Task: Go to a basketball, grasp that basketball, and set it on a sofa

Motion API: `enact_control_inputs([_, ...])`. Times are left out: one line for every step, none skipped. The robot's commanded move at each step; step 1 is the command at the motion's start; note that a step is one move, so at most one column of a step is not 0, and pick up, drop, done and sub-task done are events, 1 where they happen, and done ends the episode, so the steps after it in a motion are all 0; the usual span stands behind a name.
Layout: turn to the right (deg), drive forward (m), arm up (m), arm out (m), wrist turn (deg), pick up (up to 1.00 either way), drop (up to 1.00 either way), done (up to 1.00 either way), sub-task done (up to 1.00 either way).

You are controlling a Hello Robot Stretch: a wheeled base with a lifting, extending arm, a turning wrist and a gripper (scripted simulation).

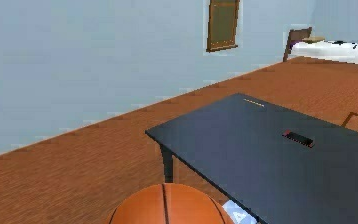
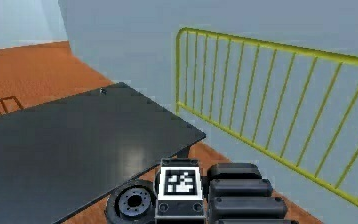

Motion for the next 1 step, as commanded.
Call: enact_control_inputs([-39.0, 0.00, 0.00, 0.00, 0.0, 0.00, 0.00, 0.00, 0.00])
